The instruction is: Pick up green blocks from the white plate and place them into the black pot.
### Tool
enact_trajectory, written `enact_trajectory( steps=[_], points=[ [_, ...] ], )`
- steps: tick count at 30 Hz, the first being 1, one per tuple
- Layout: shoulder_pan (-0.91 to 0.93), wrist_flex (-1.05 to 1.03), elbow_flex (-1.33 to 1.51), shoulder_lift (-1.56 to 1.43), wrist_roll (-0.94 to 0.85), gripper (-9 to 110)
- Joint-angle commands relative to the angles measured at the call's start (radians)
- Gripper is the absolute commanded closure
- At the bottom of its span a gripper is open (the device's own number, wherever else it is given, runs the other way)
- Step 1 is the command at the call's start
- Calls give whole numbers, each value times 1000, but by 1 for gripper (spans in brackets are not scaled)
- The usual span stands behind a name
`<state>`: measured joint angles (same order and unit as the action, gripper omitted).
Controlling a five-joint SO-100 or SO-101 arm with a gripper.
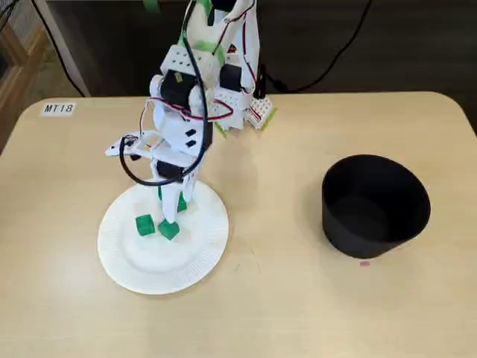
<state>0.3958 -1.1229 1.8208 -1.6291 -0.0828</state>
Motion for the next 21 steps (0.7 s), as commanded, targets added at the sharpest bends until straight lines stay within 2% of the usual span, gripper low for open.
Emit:
enact_trajectory(
  steps=[1, 14, 21],
  points=[
    [-3, -9, -109, 64, -12, 73],
    [6, -67, -391, 337, 129, 76],
    [15, -69, -445, 399, 173, 78]
  ],
)
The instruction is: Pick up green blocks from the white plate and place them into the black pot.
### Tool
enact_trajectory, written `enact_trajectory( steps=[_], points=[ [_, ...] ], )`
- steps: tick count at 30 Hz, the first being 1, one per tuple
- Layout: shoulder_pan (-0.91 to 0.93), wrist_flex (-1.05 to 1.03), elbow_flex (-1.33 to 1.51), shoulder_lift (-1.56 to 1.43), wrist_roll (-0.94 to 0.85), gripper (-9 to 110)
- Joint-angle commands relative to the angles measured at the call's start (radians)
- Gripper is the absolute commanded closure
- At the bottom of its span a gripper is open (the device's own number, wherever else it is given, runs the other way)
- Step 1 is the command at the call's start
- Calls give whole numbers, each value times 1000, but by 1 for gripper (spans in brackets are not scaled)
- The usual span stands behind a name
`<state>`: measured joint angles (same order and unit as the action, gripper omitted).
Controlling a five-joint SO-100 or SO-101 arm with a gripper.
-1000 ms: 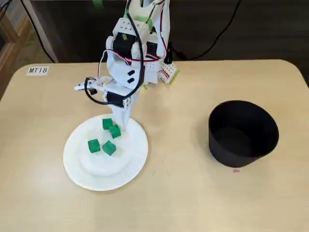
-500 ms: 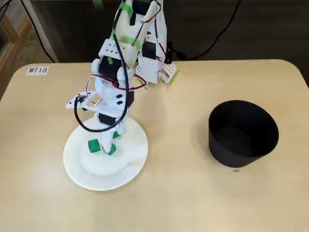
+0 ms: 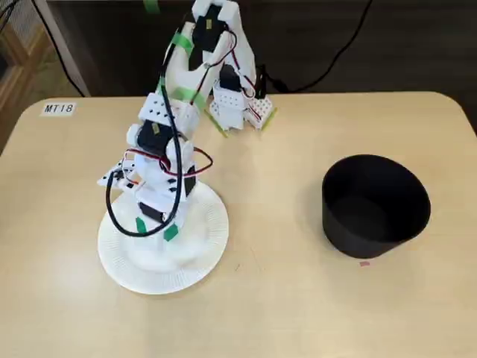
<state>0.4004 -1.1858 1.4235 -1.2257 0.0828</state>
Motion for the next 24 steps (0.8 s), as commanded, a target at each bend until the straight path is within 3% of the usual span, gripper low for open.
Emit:
enact_trajectory(
  steps=[1, 10, 15, 24],
  points=[
    [14, -5, -48, -2, 8, 78],
    [37, -52, -48, -21, 43, 81],
    [35, -35, -52, -3, 124, 104],
    [20, -28, -106, -80, 78, 104]
  ],
)
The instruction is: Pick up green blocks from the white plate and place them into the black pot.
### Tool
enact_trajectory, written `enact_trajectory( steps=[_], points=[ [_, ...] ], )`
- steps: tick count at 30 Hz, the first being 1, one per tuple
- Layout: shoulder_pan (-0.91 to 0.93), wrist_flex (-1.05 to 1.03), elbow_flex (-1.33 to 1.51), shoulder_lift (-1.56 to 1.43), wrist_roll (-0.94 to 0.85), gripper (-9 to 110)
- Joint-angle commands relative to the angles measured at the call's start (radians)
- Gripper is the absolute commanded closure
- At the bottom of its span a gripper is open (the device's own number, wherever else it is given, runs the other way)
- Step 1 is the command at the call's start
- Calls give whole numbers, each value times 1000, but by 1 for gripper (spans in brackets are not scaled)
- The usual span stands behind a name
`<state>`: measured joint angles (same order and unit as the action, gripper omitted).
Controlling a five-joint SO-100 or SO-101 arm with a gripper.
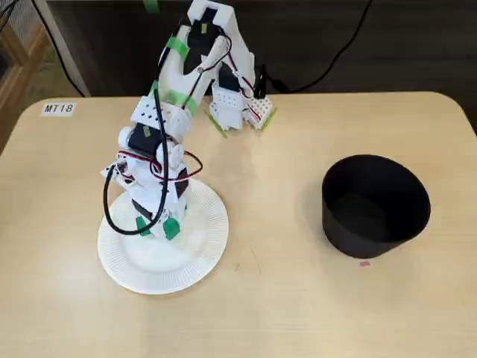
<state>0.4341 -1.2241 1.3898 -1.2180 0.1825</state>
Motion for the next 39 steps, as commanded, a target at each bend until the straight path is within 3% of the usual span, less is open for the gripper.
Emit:
enact_trajectory(
  steps=[1, 5, 10, 14, 19, 36, 39],
  points=[
    [-25, 18, -95, -126, -41, 104],
    [-129, 112, -127, -354, -97, 104],
    [-410, 218, -75, -575, -120, 104],
    [-678, 548, 276, -807, -83, 104],
    [-940, 769, 543, -859, -132, 104],
    [-1032, 865, 896, -954, -147, 104],
    [-1043, 854, 925, -994, -169, 83]
  ],
)
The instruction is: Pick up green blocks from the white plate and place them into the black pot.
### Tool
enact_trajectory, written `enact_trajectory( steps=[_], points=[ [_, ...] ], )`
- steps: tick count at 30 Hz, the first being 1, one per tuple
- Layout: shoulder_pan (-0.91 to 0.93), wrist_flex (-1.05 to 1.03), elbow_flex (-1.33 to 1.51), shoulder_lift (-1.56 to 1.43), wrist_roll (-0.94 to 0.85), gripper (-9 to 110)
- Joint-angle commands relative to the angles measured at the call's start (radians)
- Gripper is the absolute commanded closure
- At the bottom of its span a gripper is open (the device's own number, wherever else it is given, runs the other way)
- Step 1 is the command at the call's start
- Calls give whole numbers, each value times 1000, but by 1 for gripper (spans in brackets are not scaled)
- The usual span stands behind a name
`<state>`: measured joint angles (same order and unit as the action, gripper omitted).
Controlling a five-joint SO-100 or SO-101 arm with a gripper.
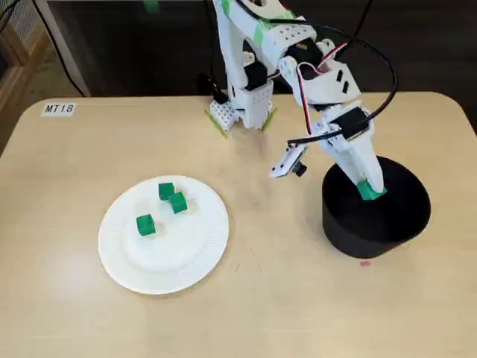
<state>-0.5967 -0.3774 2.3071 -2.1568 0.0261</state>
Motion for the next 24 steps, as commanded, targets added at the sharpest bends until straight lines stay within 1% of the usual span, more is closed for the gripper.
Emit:
enact_trajectory(
  steps=[1, 3, 6, 10, 11, 12, 14, 19, 24],
  points=[
    [-12, -9, 12, -67, -18, 79],
    [-6, -54, 9, -87, -35, 75],
    [12, -94, 8, -114, -49, 75],
    [35, -103, 3, -121, -51, 81],
    [41, -103, 2, -121, -51, 85],
    [52, -110, -3, -124, -46, 93],
    [84, -143, -21, -130, -43, 104],
    [245, -250, -100, -117, -26, 104],
    [489, -387, -199, -31, 112, 104]
  ],
)
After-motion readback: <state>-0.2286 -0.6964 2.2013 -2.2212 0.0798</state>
